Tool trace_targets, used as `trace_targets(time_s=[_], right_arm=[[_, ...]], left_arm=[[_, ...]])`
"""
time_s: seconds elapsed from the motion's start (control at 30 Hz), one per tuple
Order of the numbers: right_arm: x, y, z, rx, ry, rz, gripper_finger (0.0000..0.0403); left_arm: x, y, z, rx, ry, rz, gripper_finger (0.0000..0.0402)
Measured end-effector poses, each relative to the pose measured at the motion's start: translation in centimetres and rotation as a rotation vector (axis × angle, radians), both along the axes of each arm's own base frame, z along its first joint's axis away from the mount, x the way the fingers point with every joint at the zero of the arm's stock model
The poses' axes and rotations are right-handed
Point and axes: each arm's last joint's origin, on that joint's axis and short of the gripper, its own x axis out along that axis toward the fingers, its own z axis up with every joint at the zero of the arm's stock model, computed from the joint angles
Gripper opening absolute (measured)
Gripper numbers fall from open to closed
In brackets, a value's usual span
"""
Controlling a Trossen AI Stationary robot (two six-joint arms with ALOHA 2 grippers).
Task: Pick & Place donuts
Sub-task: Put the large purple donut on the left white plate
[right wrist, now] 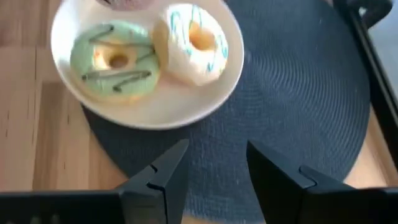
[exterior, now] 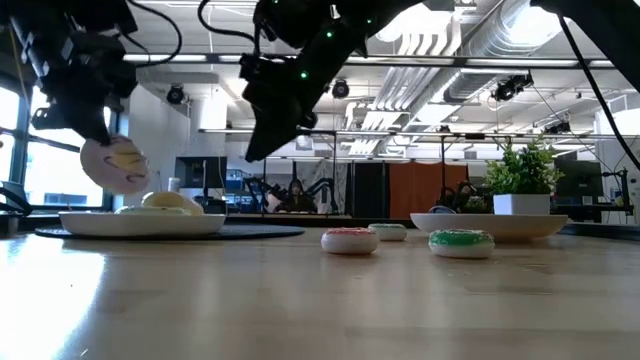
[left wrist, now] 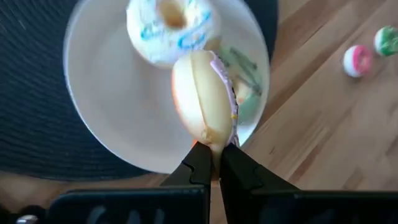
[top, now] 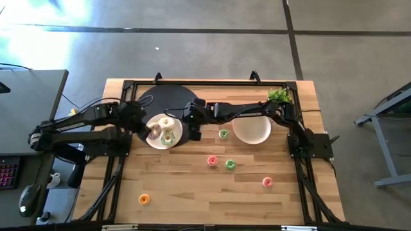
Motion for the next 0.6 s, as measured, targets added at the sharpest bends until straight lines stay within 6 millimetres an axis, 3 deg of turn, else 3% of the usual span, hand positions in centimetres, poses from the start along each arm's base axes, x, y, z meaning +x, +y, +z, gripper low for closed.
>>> trace_targets(time_s=[0.23,0.47,0.6], right_arm=[[-0.9,0.0,-0.7,0.016,0.106,-0.059,0.0156],[-1.0,0.2,-0.8,0.029,0.122,-0.061,0.0157],[-1.0,0.4,-0.8,0.029,0.122,-0.055,0.0157]], left_arm=[[1.0,0.0,-2.4,-0.045,-0.104,-0.077,0.0005],[0.2,0.1,-3.7,-0.015,0.075,0.004,0.0005],[0.3,0.2,-3.7,-0.012,0.068,0.026,0.0005]])
